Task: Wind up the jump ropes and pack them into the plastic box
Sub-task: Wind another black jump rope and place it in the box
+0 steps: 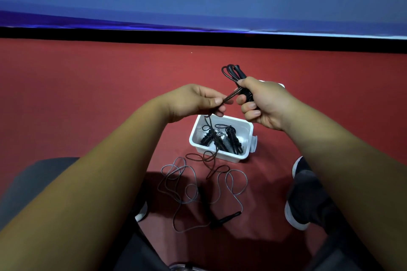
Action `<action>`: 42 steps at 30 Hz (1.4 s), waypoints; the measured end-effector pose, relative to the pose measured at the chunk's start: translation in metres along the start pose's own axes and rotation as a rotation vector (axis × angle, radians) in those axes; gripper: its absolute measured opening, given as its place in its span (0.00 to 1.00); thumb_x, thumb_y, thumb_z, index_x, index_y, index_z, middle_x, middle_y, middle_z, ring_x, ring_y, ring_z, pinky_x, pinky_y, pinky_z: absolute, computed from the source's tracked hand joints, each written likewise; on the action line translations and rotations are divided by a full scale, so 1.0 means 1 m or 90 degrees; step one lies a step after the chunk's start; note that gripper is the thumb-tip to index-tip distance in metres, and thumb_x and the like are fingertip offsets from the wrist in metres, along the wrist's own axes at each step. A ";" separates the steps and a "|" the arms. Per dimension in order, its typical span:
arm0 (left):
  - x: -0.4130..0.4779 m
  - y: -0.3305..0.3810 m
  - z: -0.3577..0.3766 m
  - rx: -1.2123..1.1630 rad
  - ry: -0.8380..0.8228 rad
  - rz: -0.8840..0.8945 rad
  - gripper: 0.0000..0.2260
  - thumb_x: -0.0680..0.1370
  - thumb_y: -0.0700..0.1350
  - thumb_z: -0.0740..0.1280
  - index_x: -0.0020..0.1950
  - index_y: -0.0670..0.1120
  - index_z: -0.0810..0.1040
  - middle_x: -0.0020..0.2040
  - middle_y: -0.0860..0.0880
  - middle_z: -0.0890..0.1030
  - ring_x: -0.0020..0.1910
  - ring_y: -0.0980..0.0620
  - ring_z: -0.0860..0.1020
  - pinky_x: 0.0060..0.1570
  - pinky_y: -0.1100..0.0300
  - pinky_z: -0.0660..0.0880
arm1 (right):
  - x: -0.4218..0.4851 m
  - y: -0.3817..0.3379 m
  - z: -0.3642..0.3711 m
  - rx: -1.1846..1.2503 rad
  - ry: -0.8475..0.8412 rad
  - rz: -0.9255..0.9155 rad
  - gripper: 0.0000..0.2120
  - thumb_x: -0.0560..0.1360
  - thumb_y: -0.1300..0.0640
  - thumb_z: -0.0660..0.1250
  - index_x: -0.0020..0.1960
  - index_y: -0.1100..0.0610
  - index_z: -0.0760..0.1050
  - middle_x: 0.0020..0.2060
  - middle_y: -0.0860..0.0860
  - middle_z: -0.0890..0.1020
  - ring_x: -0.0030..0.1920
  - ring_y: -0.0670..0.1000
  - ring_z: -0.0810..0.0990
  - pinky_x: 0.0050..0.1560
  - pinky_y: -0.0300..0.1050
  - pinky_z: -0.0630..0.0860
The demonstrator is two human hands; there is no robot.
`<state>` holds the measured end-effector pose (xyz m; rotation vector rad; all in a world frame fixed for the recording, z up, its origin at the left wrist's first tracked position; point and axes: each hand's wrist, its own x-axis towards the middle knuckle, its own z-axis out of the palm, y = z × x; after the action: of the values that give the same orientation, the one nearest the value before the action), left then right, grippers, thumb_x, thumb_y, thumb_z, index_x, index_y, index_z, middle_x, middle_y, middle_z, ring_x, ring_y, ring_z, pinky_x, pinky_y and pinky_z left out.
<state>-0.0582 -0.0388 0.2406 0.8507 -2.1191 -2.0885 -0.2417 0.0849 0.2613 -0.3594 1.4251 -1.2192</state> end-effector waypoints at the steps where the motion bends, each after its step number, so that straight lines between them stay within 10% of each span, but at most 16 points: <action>1: 0.000 0.000 0.000 0.024 0.002 0.004 0.11 0.84 0.39 0.66 0.65 0.42 0.83 0.53 0.45 0.85 0.53 0.48 0.83 0.65 0.53 0.77 | 0.000 0.000 0.000 -0.008 -0.002 0.000 0.07 0.83 0.53 0.66 0.51 0.55 0.70 0.32 0.50 0.73 0.29 0.46 0.60 0.23 0.37 0.54; 9: -0.001 0.009 0.000 0.276 0.074 -0.001 0.05 0.80 0.41 0.73 0.55 0.45 0.87 0.41 0.49 0.86 0.40 0.58 0.83 0.45 0.60 0.81 | 0.003 0.001 -0.003 0.035 -0.088 0.015 0.14 0.82 0.49 0.71 0.59 0.57 0.73 0.33 0.49 0.71 0.27 0.44 0.59 0.20 0.36 0.56; 14: -0.001 0.008 0.001 0.359 0.090 -0.039 0.08 0.84 0.47 0.69 0.53 0.44 0.85 0.45 0.42 0.86 0.42 0.47 0.85 0.46 0.49 0.86 | 0.002 0.004 0.001 0.023 -0.147 0.044 0.13 0.81 0.49 0.72 0.56 0.52 0.70 0.34 0.48 0.70 0.26 0.42 0.59 0.19 0.34 0.55; 26: -0.007 0.005 -0.007 0.065 0.069 0.014 0.11 0.81 0.29 0.62 0.52 0.42 0.81 0.51 0.36 0.84 0.50 0.43 0.80 0.52 0.51 0.81 | -0.020 0.008 0.002 -0.165 -0.386 0.219 0.19 0.76 0.51 0.67 0.64 0.54 0.82 0.30 0.46 0.63 0.23 0.40 0.56 0.23 0.34 0.47; 29: -0.007 0.009 -0.007 0.009 0.029 0.062 0.09 0.82 0.29 0.63 0.55 0.39 0.80 0.59 0.37 0.84 0.56 0.42 0.83 0.52 0.54 0.82 | -0.020 0.012 0.002 -0.223 -0.453 0.268 0.13 0.78 0.51 0.64 0.41 0.53 0.85 0.28 0.46 0.65 0.21 0.40 0.58 0.23 0.35 0.46; 35: -0.007 0.018 -0.006 0.038 0.034 0.075 0.12 0.82 0.32 0.66 0.65 0.37 0.80 0.60 0.40 0.85 0.61 0.46 0.84 0.62 0.57 0.80 | -0.011 0.018 -0.004 -0.250 -0.409 0.277 0.05 0.82 0.55 0.67 0.58 0.52 0.76 0.34 0.49 0.66 0.24 0.42 0.55 0.23 0.33 0.48; 42: -0.008 0.027 -0.009 0.255 0.119 0.115 0.06 0.79 0.37 0.73 0.52 0.46 0.87 0.49 0.50 0.88 0.50 0.57 0.83 0.58 0.61 0.79 | -0.003 0.019 -0.005 -0.253 -0.282 0.274 0.06 0.84 0.55 0.67 0.59 0.55 0.75 0.33 0.49 0.69 0.24 0.41 0.58 0.20 0.32 0.52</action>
<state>-0.0570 -0.0457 0.2698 0.8100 -2.4396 -1.4629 -0.2374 0.0974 0.2469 -0.5240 1.2606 -0.4654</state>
